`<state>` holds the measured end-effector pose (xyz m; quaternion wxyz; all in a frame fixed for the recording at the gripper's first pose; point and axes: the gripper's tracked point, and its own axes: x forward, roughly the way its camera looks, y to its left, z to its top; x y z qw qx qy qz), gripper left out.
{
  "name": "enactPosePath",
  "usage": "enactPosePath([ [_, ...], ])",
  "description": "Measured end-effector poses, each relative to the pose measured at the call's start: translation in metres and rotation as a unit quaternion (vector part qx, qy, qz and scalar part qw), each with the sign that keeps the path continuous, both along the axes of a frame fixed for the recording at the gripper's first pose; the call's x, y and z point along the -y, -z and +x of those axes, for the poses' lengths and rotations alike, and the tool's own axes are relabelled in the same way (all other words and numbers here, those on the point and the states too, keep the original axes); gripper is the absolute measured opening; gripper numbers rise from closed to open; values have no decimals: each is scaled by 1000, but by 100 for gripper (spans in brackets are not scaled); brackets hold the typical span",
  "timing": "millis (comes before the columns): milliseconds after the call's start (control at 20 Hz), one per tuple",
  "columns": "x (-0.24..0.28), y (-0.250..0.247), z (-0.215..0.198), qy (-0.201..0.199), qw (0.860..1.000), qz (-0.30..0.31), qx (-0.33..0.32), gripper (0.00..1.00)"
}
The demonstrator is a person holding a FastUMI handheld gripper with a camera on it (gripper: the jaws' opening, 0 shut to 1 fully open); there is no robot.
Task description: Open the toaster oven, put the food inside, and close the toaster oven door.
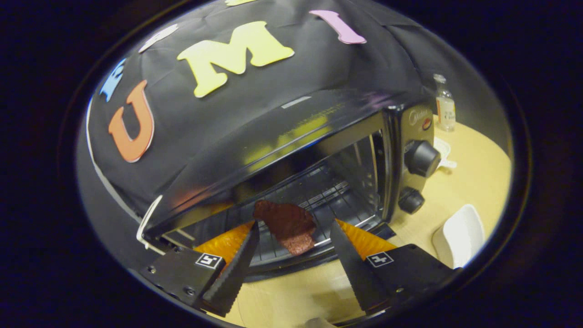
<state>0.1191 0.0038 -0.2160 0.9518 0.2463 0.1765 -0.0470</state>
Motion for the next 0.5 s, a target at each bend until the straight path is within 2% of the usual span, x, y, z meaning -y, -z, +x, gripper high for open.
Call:
enactPosePath([
  [250, -9, -47, -82, -51, 996, -77, 21, 99],
  [500, 1, -91, -144, -71, 989, -117, 51, 100],
])
